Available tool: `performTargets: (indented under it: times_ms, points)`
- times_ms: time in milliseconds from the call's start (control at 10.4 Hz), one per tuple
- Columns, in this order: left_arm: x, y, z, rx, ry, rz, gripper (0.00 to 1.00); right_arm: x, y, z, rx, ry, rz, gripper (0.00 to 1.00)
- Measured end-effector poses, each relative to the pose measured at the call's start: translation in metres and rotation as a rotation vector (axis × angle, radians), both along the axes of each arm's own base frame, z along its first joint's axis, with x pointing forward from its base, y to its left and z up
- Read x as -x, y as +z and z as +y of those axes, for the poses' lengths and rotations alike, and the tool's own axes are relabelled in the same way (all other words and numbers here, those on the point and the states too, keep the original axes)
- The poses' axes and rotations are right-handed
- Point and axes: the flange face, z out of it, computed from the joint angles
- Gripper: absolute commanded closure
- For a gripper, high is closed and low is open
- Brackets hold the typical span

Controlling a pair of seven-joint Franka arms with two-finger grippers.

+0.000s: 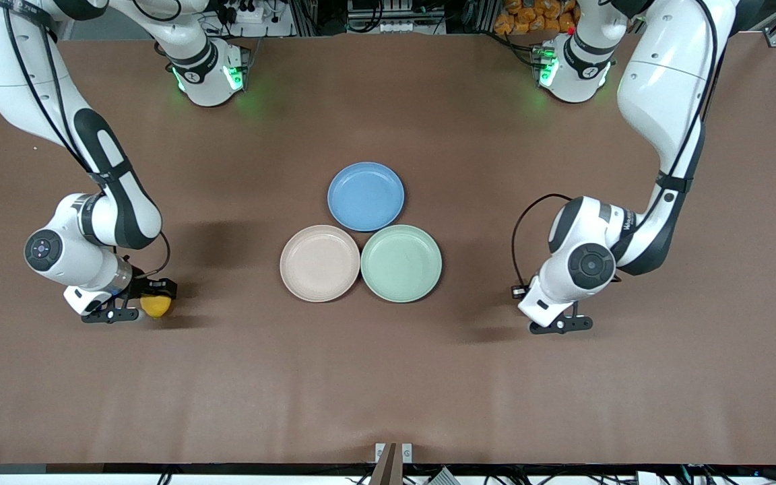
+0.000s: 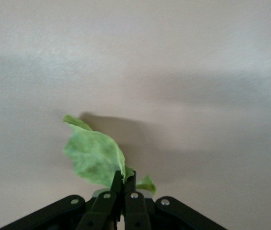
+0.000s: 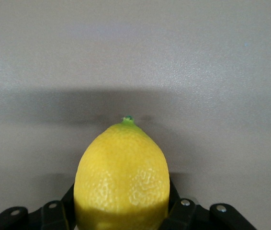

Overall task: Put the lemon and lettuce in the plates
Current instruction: 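Carry the lettuce with the left gripper over the pale green plate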

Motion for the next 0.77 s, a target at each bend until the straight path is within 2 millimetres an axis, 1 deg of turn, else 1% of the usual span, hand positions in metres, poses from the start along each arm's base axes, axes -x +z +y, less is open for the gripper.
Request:
performTargets:
  times_ms: [191,479,670,766]
  points:
    - [0.001,0.020,-0.028,0.032,0.047,-0.026,1.00,-0.001,0.001,0.000,0.000,0.001,-0.001,0.65]
    - [0.014,0.030,-0.069,0.050,0.117,-0.036,1.00,-0.005,0.006,0.000,-0.001,0.001,-0.001,0.65]
    - [0.024,0.044,-0.098,0.059,0.147,-0.056,1.00,-0.013,0.018,-0.001,-0.007,0.003,0.037,0.66]
    - [0.029,0.057,-0.111,0.069,0.158,-0.071,1.00,-0.019,0.026,-0.002,-0.008,0.003,0.045,0.68]
